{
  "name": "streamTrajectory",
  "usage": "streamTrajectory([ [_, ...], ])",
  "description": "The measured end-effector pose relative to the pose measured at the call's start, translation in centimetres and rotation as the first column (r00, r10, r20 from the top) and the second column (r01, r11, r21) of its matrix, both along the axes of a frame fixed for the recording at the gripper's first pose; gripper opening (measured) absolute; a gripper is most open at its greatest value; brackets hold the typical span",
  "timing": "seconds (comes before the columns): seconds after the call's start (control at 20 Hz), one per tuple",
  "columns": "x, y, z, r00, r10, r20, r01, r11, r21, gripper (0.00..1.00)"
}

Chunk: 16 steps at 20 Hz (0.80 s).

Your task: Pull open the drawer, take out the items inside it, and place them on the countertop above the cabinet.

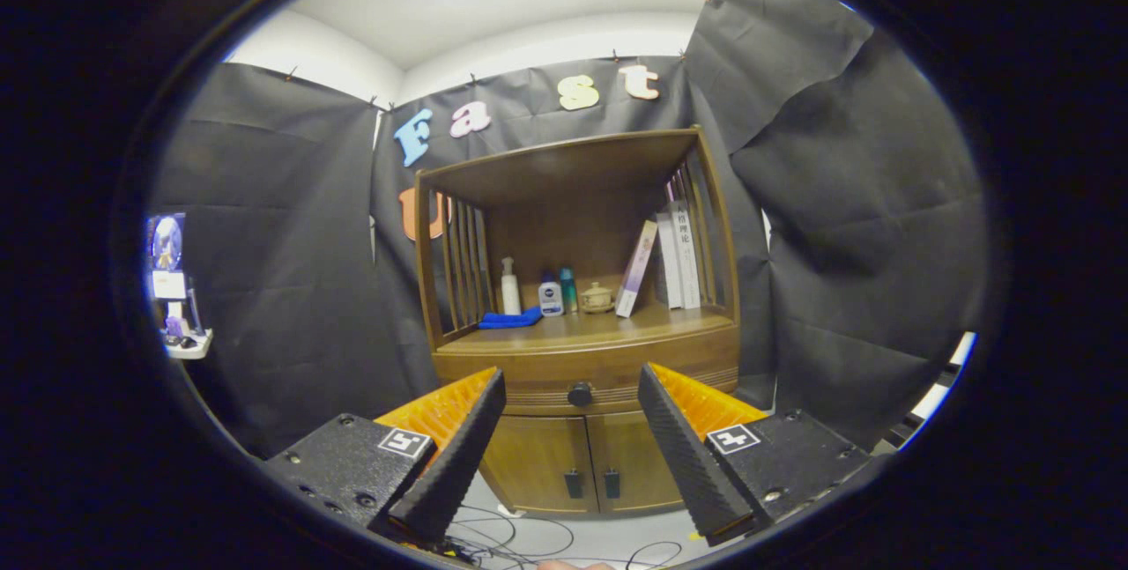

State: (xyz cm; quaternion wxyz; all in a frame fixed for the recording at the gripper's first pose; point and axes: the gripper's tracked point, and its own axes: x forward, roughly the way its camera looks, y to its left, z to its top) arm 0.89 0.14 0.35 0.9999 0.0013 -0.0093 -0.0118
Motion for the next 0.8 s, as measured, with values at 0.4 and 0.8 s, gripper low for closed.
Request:
streamTrajectory([
  [0.4, 1.4, 0.1, -0.2, 1.000, -0.004, 0.012, 0.004, 1.000, -0.008, 0.99],
  [0.8, 5.7, -0.4, -2.2, 1.000, -0.013, 0.006, 0.013, 1.000, -0.007, 0.99],
])
